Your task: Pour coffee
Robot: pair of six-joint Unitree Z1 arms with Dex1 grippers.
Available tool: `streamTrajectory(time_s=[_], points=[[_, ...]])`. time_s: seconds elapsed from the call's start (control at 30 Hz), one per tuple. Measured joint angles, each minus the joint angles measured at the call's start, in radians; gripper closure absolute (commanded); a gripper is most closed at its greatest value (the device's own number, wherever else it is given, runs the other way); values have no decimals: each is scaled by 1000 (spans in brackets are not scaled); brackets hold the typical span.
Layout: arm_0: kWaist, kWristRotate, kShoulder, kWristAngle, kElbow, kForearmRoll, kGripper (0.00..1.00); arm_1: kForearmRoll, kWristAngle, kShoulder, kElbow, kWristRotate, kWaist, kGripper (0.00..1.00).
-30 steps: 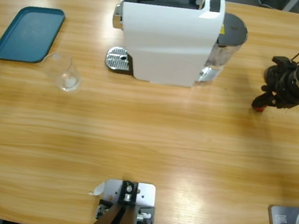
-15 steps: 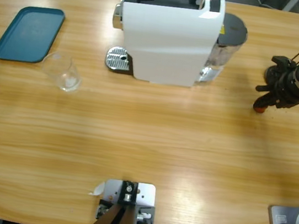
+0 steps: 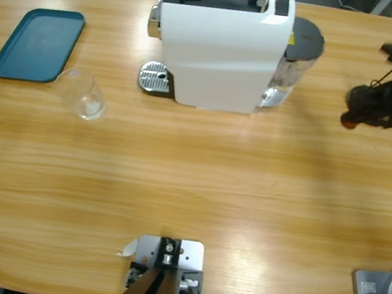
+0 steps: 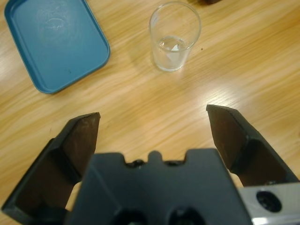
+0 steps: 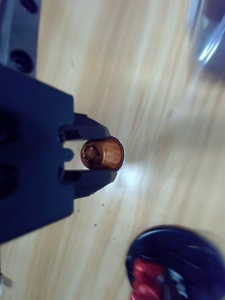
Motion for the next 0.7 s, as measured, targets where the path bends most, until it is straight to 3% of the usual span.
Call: streamTrajectory(time_s=[0.17, 0.33, 0.5, 0.7], points=[[0, -2, 0, 0, 1, 0, 13, -2, 197, -158, -72, -37, 37, 1000], [0, -8, -5, 0, 6, 0, 13, -57, 398, -188, -218, -44, 167, 1000], [0, -12, -22, 0, 12, 0, 13, -136, 532, -116, -407, -57, 285, 1000], [1, -16, -42, 0, 17, 0, 13, -241, 633, 44, -510, -60, 313, 1000]])
